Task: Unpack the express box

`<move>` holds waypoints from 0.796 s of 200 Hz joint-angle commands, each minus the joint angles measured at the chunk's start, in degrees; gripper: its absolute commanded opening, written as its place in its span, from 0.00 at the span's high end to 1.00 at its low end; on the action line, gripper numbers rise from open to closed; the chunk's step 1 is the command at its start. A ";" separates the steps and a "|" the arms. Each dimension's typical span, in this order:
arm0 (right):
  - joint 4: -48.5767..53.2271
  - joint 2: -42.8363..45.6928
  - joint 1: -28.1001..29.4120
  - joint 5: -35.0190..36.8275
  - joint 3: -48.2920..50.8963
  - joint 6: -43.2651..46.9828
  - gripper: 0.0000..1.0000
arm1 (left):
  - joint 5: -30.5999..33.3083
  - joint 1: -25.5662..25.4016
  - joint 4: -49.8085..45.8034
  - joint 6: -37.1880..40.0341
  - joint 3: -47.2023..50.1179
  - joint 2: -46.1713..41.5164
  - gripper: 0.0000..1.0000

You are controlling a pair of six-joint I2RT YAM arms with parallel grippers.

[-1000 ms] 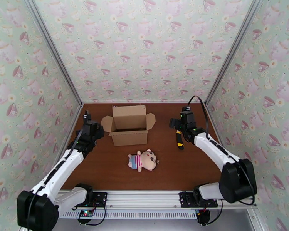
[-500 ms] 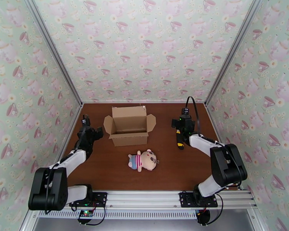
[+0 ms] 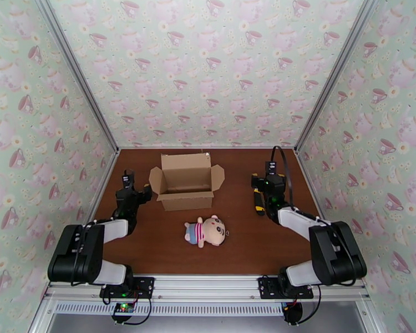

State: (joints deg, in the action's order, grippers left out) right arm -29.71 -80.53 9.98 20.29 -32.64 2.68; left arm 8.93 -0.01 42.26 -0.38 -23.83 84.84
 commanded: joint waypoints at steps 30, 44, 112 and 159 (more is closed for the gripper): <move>-17.74 -5.46 -1.19 -2.83 8.32 -0.97 0.00 | 1.59 -1.01 16.86 1.01 5.98 3.92 0.00; -13.76 -5.32 -2.58 -5.00 6.71 -2.40 0.00 | 1.69 -1.04 15.79 1.09 5.62 3.70 0.00; -21.19 -8.13 -7.08 -15.16 9.77 -4.08 0.00 | 3.75 -1.84 13.85 1.50 4.27 4.11 0.00; -21.33 -8.10 -6.99 -15.22 9.84 -3.90 0.00 | 6.33 -2.54 14.04 1.61 4.28 4.18 0.00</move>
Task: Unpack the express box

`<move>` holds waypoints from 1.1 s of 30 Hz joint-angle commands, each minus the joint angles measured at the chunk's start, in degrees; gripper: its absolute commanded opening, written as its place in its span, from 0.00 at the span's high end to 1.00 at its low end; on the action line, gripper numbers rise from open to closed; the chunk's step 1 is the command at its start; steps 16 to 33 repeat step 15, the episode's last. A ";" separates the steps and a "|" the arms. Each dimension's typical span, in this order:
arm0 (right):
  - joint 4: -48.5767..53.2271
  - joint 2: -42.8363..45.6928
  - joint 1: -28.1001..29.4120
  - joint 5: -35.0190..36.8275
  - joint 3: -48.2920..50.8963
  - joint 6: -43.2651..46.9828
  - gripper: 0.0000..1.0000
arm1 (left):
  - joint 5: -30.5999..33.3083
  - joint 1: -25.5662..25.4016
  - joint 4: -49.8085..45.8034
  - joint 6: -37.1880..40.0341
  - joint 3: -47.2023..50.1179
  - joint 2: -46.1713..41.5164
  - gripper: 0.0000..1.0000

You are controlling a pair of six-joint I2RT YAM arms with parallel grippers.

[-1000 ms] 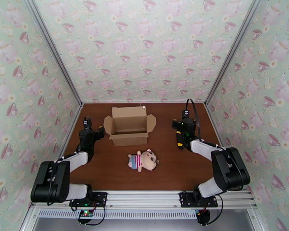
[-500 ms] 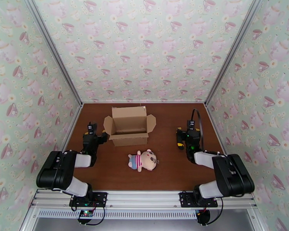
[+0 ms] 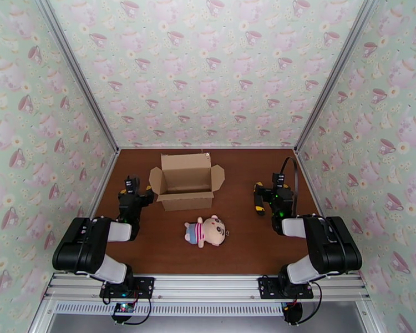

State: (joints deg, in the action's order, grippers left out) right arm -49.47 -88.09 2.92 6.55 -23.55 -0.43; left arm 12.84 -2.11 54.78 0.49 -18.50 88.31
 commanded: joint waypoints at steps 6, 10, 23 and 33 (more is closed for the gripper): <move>-1.59 -0.57 0.07 -1.47 0.74 -0.80 0.00 | 2.44 -0.51 1.50 0.69 -1.12 0.68 0.00; -1.23 -0.61 0.01 -1.56 0.46 -0.89 0.00 | 2.43 -0.49 1.51 0.74 -1.14 0.72 0.00; -1.50 -0.50 0.04 -1.51 0.78 -0.80 0.00 | 2.50 -0.49 1.55 0.72 -1.15 0.72 0.00; -1.50 -0.50 0.04 -1.51 0.78 -0.80 0.00 | 2.50 -0.49 1.55 0.72 -1.15 0.72 0.00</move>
